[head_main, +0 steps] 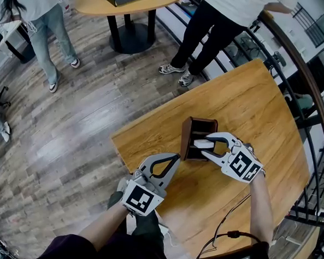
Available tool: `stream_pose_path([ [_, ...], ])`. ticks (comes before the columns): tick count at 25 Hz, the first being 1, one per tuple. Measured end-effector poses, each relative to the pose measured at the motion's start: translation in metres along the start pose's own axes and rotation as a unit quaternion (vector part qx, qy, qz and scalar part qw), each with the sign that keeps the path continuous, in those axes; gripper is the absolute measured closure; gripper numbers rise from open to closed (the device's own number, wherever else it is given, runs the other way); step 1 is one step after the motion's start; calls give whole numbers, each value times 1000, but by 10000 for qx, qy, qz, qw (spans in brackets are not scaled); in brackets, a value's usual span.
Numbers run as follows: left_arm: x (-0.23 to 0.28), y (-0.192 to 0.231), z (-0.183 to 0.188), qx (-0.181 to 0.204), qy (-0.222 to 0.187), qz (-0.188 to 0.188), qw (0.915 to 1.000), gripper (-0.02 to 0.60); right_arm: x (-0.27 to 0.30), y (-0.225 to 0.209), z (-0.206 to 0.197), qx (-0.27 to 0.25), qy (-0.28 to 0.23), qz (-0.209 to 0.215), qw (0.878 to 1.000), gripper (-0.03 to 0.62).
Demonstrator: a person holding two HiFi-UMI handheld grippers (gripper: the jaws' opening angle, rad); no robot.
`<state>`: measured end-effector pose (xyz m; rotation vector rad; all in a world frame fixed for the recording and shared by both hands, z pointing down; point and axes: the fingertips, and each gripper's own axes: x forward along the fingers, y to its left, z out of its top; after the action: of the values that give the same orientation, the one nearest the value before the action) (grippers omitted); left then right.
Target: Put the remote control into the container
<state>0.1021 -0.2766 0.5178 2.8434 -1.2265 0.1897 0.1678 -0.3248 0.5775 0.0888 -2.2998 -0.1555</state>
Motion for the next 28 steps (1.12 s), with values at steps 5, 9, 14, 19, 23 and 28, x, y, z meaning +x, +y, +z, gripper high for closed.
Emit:
stream_pose_path([
  [5,-2,-1,1,5,0,-5,10000,571,-6,0,2,9,-26,-123,9999,435],
  [9,-1,-1,6,26,-30,-41,10000,571,-23,-2,16,111,-266,-402,9988,435],
  [14,2,-6,21,0,-184,-94,9998,571,-67,-7,54,282,-1377,-1570,9776,436],
  [19,-7,-16,54,105,-353,-379,9986,571,-107,31,81,1742,-2606,-2802,9073,447],
  [23,-21,-27,91,258,-585,-634,9959,571,-130,69,104,2258,-3091,-3504,8548,505],
  [28,-57,-58,138,530,-743,-979,9910,571,-174,116,135,2521,-3373,-4084,8098,542],
])
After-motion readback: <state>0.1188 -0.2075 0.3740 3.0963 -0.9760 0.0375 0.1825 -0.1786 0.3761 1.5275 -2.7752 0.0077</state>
